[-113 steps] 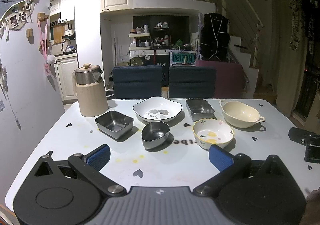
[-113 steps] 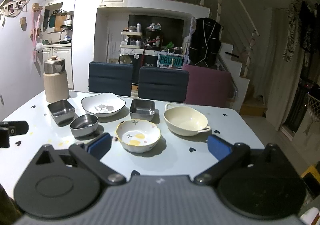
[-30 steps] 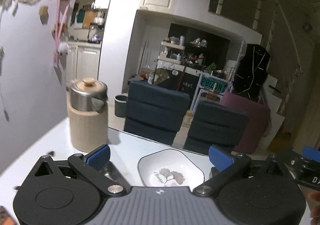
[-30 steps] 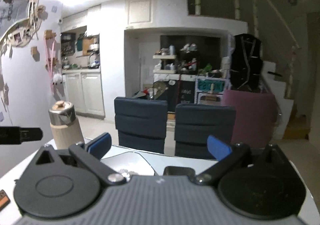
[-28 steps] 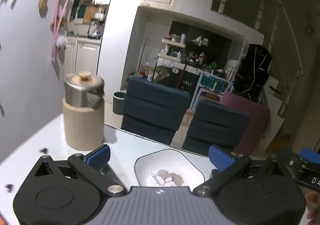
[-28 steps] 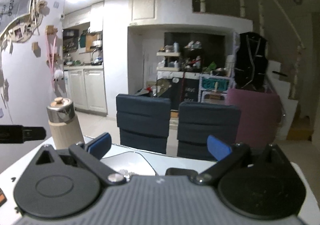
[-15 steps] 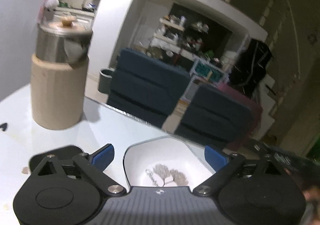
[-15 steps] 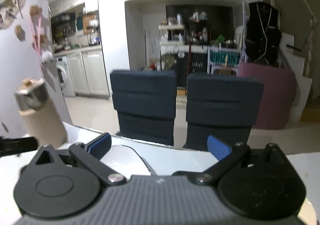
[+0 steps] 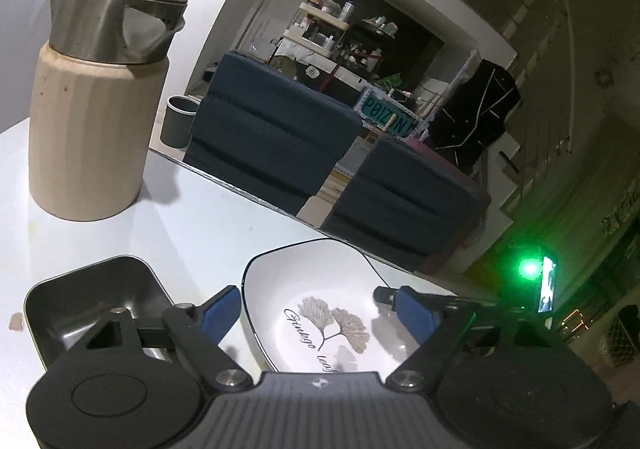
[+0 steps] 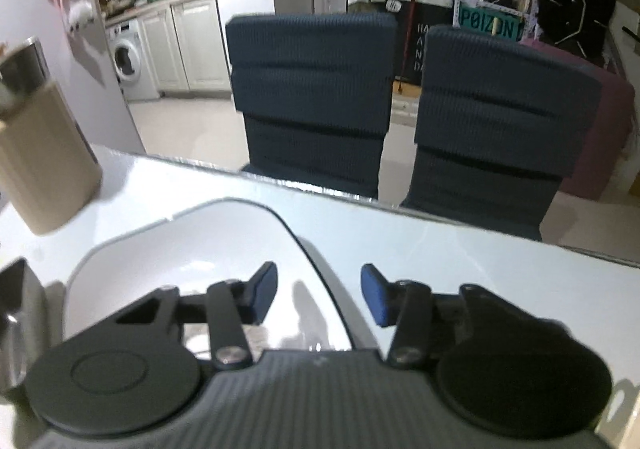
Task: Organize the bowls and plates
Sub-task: 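Move the right tool to the white ginkgo plate rim and open it, then close the right gripper on the white ginkgo plate rim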
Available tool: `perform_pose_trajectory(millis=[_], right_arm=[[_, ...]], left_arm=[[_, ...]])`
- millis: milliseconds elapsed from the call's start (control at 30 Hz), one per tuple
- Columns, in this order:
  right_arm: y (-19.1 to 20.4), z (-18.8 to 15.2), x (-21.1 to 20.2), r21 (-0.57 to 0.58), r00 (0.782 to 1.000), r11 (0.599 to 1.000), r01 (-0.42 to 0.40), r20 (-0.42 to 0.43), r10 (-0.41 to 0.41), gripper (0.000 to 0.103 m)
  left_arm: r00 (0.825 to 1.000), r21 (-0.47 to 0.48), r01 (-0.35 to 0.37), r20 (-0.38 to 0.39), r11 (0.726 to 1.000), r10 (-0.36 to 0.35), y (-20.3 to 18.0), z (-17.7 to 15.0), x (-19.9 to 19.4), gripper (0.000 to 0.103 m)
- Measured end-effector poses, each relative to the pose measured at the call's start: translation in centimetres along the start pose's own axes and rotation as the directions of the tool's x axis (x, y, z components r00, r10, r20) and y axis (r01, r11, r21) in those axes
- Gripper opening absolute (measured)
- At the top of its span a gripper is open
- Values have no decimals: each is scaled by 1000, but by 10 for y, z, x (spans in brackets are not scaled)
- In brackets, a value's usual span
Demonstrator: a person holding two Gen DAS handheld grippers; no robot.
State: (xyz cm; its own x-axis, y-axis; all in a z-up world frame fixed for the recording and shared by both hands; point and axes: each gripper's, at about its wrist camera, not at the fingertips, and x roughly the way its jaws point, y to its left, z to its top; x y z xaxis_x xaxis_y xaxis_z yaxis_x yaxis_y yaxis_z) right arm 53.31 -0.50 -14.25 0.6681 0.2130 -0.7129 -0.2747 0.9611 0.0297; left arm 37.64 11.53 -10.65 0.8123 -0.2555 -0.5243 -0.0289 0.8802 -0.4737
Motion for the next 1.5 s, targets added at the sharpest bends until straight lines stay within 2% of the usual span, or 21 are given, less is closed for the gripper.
perform_pose_trajectory(millis=[67,133,267,333,433,500,567,633,733,833,1033,1200,1333,1500], right_arm=[[-1,-1,8,7,1000,1000,0,-23,0,27],[0,-3,4,-3,1000,1000,14,-13,-14,26],[3,-5,0,-2,999,999,35,-30,-35,19],[2,-11,-8,4,998,999,32,-45,-32,16],[-2,-20,-23,-1,998,1000,16,-66,-16,12],[-6,-25,-30,15,997,1000,-5,-81,7,12],[-9,-28,-34,39,995,999,-35,-91,39,11],[-15,-29,-37,56,994,997,-48,-97,53,11],[-20,-28,-37,85,993,995,-59,-102,68,11],[-21,-29,-39,84,992,994,-67,-98,76,11],[-28,-30,-37,101,992,991,-89,-86,98,12],[-35,-28,-29,159,987,981,-109,-102,126,13],[-35,-28,-23,143,986,983,-118,-104,133,15],[-33,-29,-18,153,987,981,-117,-92,132,15]], left_arm=[[1000,16,-23,2,1000,22,0,1,0,84],[998,45,-57,14,997,57,-2,2,0,84],[999,99,-33,-18,995,35,-7,6,6,84],[999,134,5,-40,991,0,-8,7,12,83],[996,120,45,-80,992,-36,-6,9,22,73],[995,124,26,-101,992,-14,-3,11,29,68],[992,162,-20,-117,987,39,-1,15,36,57],[988,191,-61,-131,980,87,4,18,44,54],[980,194,-52,-179,980,87,10,22,53,54],[971,250,-53,-214,967,108,5,20,62,54],[952,290,-104,-247,951,179,3,14,79,39],[942,316,-112,-267,942,202,2,10,86,34],[930,345,-131,-282,930,235,2,6,94,28],[923,368,-123,-298,922,242,0,3,99,25]])
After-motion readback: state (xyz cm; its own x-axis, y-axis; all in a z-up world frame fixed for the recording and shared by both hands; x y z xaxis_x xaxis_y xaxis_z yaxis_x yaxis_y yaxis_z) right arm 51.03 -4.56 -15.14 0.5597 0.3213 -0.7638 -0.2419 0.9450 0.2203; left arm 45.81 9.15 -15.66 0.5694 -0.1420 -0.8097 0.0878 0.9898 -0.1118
